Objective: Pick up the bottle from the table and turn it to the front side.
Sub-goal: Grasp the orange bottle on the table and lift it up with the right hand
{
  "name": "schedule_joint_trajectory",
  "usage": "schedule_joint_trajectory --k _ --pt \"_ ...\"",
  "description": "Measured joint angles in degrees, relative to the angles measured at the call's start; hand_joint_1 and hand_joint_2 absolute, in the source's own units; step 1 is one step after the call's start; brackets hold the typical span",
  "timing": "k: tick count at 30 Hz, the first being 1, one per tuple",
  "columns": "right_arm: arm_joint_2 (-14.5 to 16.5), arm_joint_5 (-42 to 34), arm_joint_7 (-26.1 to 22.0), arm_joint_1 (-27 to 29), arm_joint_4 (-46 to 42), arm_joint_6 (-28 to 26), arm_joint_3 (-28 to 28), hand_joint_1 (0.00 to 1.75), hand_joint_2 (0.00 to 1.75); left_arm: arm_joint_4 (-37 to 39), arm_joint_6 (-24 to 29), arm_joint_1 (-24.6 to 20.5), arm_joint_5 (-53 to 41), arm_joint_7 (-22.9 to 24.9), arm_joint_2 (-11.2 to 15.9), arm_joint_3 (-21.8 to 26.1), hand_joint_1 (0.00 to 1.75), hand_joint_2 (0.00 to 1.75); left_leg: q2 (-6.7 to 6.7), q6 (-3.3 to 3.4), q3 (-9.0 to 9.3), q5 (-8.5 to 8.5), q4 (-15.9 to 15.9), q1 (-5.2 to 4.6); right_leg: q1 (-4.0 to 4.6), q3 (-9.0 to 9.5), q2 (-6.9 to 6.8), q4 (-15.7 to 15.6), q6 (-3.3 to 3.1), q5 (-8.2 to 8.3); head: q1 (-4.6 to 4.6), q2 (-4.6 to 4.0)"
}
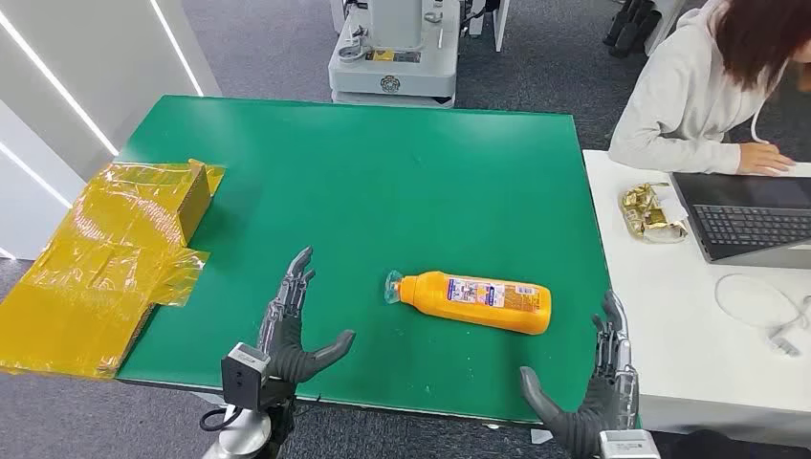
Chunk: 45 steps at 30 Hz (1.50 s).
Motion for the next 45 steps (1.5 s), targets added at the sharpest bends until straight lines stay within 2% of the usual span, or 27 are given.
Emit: schedule_joint_trajectory --k 17,25,35,40,45 --pt "-0.08 1.22 0.54 0.07 0.02 -0.81 0.00 0.00 1.75 0.02 -0.35 -0.38 0.38 -0.13 -0.06 0.00 0.00 1.75 0.01 0.00 0.01 0.00 0.00 0.00 0.00 -0.01 0.01 0.00 0.00 0.00 0.00 0.00" --pt "-2.28 -2.87 -0.88 0.34 0.50 -3.22 0.78 0.00 1.75 0.02 -0.67 -0.48 0.88 -0.50 0.03 0.00 0.00 1.75 0.00 0.00 0.01 0.00 0.00 0.00 0.00 0.00 0.01 0.00 0.00 0.00 0.01 0.00" --pt "-3.61 -3.13 -0.33 0.21 0.61 -4.68 2.74 0.00 1.75 0.03 -0.89 -0.64 1.23 -0.62 0.07 0.03 0.00 1.75 0.01 0.00 0.01 0.00 0.00 0.00 0.00 0.00 0.01 0.00 0.00 0.00 0.00 0.00" --pt "-4.72 0.45 2.60 -2.39 2.69 -4.34 4.08 0.00 1.75 0.70 -1.62 -1.62 1.28 -0.97 -0.26 0.03 0.00 1.75 0.02 0.01 0.02 0.01 0.00 0.00 0.00 0.01 0.01 0.00 0.00 0.01 0.00 0.00" --pt "-8.04 4.33 4.05 -7.72 8.57 -3.43 4.67 0.00 1.75 1.73 -3.11 -2.54 1.07 -1.25 -0.88 0.02 0.00 1.75 0.04 0.02 0.03 0.02 0.03 -0.02 -0.02 0.05 0.04 0.00 0.03 0.07 0.00 0.00"
